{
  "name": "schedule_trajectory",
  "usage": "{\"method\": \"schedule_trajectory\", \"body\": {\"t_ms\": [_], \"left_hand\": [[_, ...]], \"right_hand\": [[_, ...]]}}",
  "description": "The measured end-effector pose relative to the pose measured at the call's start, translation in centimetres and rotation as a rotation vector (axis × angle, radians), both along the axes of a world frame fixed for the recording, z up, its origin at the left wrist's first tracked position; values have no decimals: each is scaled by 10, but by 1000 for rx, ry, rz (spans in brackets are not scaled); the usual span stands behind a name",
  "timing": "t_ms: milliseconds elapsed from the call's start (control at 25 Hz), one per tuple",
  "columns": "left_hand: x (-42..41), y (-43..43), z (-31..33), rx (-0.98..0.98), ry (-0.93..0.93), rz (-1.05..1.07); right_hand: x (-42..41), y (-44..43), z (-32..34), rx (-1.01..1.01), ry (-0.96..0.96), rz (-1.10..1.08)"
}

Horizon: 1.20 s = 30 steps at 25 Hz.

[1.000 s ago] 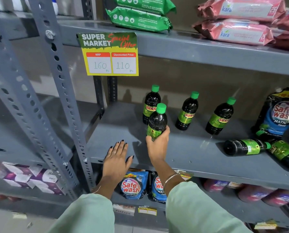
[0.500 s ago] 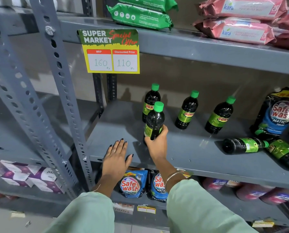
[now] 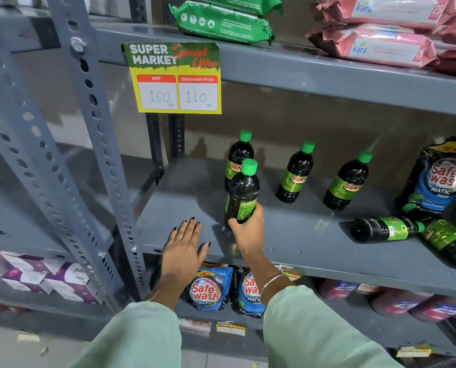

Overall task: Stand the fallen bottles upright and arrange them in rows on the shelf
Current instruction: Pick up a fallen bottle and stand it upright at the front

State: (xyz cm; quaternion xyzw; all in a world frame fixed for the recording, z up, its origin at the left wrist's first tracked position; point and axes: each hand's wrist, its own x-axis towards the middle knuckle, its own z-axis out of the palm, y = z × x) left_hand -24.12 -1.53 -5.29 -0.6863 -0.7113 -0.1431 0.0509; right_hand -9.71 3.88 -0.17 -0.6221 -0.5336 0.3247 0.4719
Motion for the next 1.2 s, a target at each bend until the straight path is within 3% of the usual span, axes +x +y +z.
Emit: {"method": "schedule_trajectory", "body": {"t_ms": [200,440,640,840,1080,1200], "left_hand": [[1,-1,1,3,3,11],[1,-1,1,18,-18,-2],[1,0,0,4,-15,0],[1,0,0,7,-19,3],[1,-1,1,10,-18,-1],[1,-1,1,6,-7,-1]], "right_hand": [[-3,3,2,15,-170,-60],[-6,-1,2,-6,42,-32],[-8,-1,9,5,-50,-84],[-10,-2,4,-27,28,-36],[-10,-3,6,23,-116,-66],[-12,-4,5,19,-38,-24]]}}
